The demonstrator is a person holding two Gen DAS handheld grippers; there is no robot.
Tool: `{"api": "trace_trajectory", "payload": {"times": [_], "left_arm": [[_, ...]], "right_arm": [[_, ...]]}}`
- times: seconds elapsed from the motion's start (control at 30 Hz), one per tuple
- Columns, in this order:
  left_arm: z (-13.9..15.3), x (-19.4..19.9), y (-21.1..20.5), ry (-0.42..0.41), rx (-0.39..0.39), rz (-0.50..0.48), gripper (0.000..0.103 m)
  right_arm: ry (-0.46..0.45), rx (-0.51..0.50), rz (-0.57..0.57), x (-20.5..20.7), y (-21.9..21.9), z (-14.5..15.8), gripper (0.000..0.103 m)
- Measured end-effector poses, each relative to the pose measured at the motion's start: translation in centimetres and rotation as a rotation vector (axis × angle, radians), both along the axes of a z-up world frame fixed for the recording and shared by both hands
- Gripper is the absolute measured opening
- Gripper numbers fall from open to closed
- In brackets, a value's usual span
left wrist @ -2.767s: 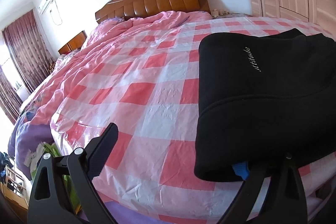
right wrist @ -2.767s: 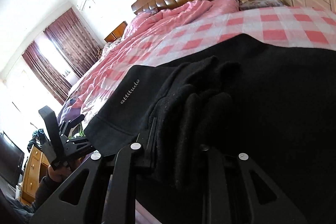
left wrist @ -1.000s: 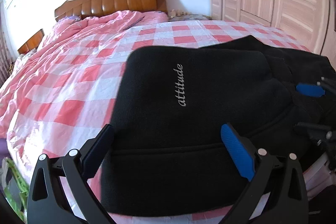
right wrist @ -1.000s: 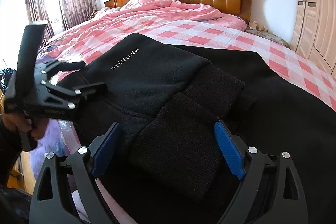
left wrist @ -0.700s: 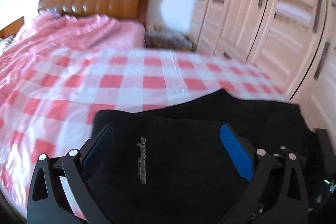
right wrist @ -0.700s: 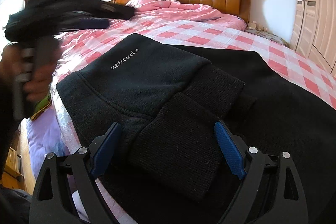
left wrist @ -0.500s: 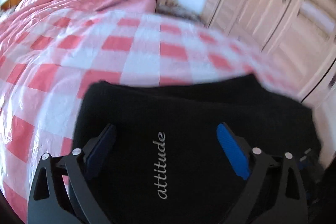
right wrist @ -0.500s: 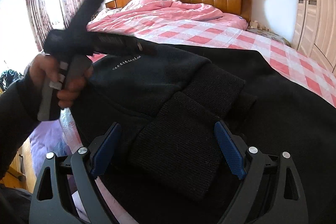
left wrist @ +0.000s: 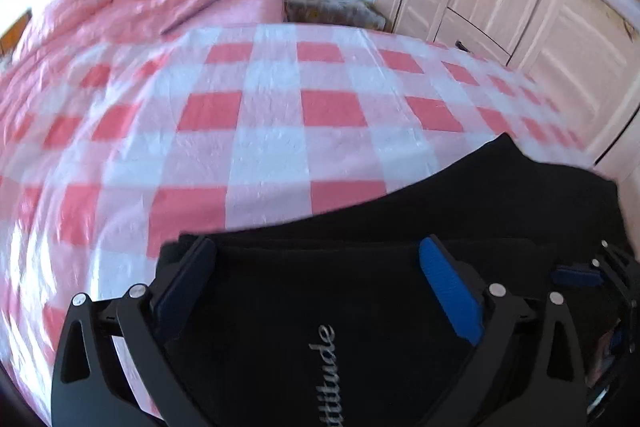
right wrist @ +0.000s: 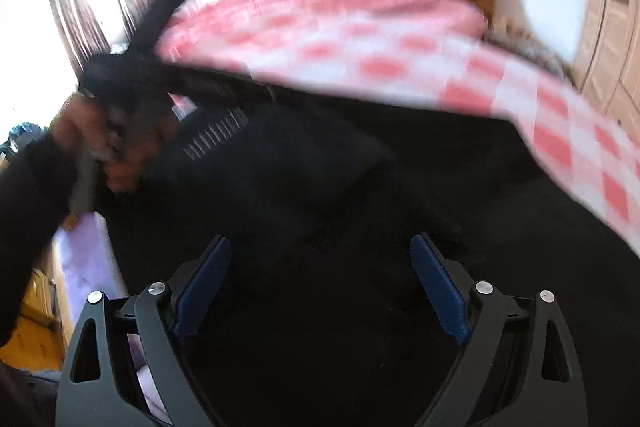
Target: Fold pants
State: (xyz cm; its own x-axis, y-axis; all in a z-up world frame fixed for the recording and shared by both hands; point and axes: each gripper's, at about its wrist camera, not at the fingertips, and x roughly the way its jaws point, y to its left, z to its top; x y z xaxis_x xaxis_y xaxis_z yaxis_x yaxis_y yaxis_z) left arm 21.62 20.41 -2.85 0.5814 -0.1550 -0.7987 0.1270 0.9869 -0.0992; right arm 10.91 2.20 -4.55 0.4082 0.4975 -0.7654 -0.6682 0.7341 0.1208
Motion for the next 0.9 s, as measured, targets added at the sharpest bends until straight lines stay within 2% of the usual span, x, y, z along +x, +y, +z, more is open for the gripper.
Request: {"api": "trace_trajectory", "payload": {"times": [0.1, 0.2, 0.3, 0.37, 0.5, 0.57, 0.63, 0.67, 0.73, 0.77, 0.9], "left_arm": [[0.0, -0.2, -0.6, -0.013, 0.057, 0.001, 0.101], [1.4, -1.6, -0.7, -0.096, 0.11, 0.068, 0.101], [3.9, -5.2, -1.0, -0.17, 0.084, 0.083, 0.101], [4.3, -7.0, -1.4, -0.181, 0.102, 0.099, 0.101], [2.6, -11.6, -2.3, -0.171, 0.151, 0.112, 0.101], [1.1, -12.7, -2.5, -0.158, 0.21, 0.125, 0.101], [-0.7, -12.9, -2.4, -0.12, 0.243, 0.127, 0.101], [-1.4, -12.9, -2.0, -0.112, 0.239, 0.13, 0.102], [-1.9, -13.4, -1.0, -0.137, 0.167, 0.143, 0.102], [-1.9, -13.4, -0.8, -0.139, 0.156, 0.144, 0.102], [-2.0, -13.5, -0.8, -0.148, 0.162, 0.146, 0.102]], "right_arm": [[0.004, 0.033, -0.004, -0.2, -0.6, 0.3, 0.09], [-0.011, 0.087, -0.065, -0.8, -2.5, 1.3, 0.09], [-0.006, 0.155, -0.097, -1.6, -4.2, 2.5, 0.091], [0.013, 0.181, -0.082, -2.4, -4.6, 3.1, 0.091], [-0.004, 0.151, -0.017, -4.9, -3.8, 2.8, 0.091], [-0.016, 0.105, -0.009, -5.5, -3.3, 1.9, 0.092], [0.021, 0.061, -0.022, -5.5, -3.1, 0.1, 0.096], [0.015, 0.09, -0.026, -5.6, -3.4, -0.2, 0.096], [0.005, 0.086, -0.023, -5.7, -3.3, -0.3, 0.097], [0.004, 0.077, -0.022, -5.8, -3.2, -0.3, 0.097], [0.005, 0.081, -0.024, -5.6, -3.3, -0.4, 0.097]]}}
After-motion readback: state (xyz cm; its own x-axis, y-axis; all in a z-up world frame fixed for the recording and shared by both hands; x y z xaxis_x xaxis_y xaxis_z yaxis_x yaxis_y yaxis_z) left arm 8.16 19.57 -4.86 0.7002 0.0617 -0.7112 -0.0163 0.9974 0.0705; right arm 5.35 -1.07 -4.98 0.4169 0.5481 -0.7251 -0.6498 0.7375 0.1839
